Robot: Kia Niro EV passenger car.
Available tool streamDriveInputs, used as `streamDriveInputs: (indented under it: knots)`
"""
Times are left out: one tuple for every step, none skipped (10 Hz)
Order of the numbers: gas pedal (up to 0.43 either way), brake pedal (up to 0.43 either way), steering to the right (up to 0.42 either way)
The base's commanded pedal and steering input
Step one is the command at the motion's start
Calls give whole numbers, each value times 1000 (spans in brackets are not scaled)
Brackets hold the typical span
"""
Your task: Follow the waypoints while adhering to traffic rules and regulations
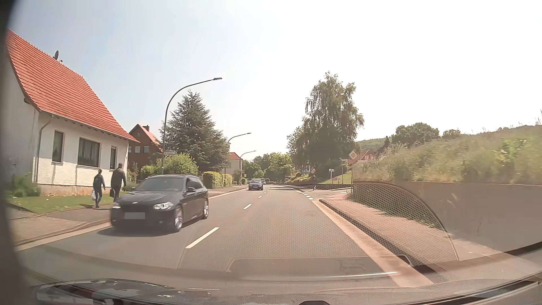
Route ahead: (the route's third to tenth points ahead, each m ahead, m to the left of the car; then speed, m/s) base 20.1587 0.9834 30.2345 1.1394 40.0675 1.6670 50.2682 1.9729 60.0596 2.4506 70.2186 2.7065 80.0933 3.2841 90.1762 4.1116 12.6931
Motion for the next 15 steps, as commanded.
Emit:
streamDriveInputs:
  knots:
    - [220, 0, -3]
    - [220, 0, -2]
    - [220, 0, -1]
    - [220, 0, -1]
    - [220, 0, -1]
    - [220, 0, -1]
    - [220, 0, -1]
    - [220, 0, -1]
    - [220, 0, -1]
    - [220, 0, -1]
    - [220, 0, -1]
    - [220, 0, -1]
    - [220, 0, -1]
    - [220, 0, -1]
    - [220, 0, -1]
